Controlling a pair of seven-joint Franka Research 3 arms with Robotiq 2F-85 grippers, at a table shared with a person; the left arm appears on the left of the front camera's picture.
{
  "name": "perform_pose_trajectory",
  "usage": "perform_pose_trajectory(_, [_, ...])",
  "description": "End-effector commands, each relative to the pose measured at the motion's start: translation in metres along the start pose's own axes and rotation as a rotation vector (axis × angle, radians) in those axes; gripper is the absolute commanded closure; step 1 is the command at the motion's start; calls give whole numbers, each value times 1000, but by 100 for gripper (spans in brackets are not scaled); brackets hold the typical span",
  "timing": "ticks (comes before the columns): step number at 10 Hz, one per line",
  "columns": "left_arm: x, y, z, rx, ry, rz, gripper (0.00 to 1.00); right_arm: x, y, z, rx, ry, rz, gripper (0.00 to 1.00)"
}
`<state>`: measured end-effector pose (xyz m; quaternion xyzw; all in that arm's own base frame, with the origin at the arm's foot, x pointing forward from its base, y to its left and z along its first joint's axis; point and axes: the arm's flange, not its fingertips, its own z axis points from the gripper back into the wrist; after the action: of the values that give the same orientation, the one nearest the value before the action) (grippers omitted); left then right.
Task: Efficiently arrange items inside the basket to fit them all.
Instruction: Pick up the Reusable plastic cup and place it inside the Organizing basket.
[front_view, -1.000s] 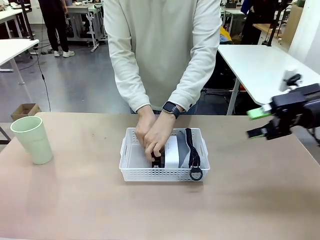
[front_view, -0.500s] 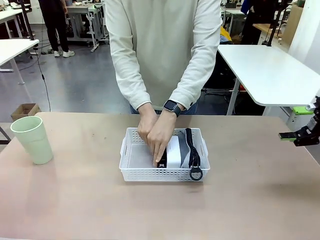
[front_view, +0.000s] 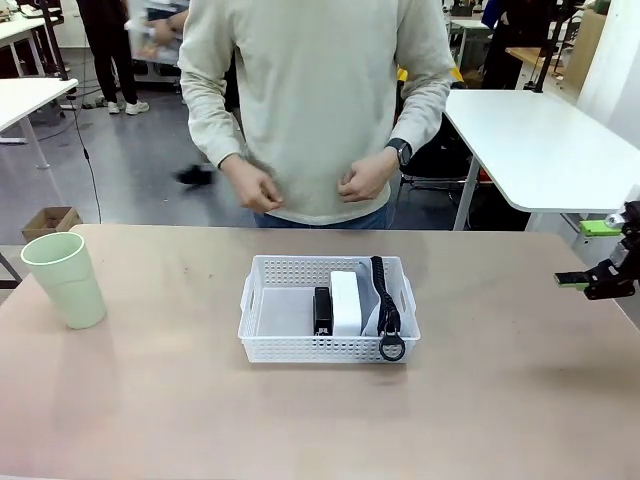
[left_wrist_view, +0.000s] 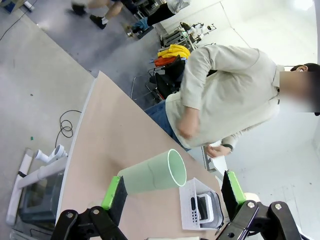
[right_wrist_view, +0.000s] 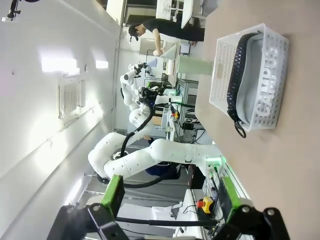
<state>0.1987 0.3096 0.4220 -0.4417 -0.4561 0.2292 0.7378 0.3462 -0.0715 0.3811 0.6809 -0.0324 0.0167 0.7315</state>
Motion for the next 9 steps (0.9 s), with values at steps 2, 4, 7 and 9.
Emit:
perform_pose_trajectory(2, [-4, 0, -3, -24, -22, -22, 0, -2, 5, 2, 10, 2, 16, 0])
perform_pose_trajectory(4, [-4, 0, -3, -24, -22, -22, 0, -2, 5, 2, 10, 2, 16, 0])
perform_pose_trajectory(7, [0, 0, 0, 0, 0, 0, 0, -2, 5, 2, 10, 2, 16, 0])
perform_pose_trajectory(9, [1, -41, 1, -120, 77, -299, 0, -2, 5, 2, 10, 2, 16, 0])
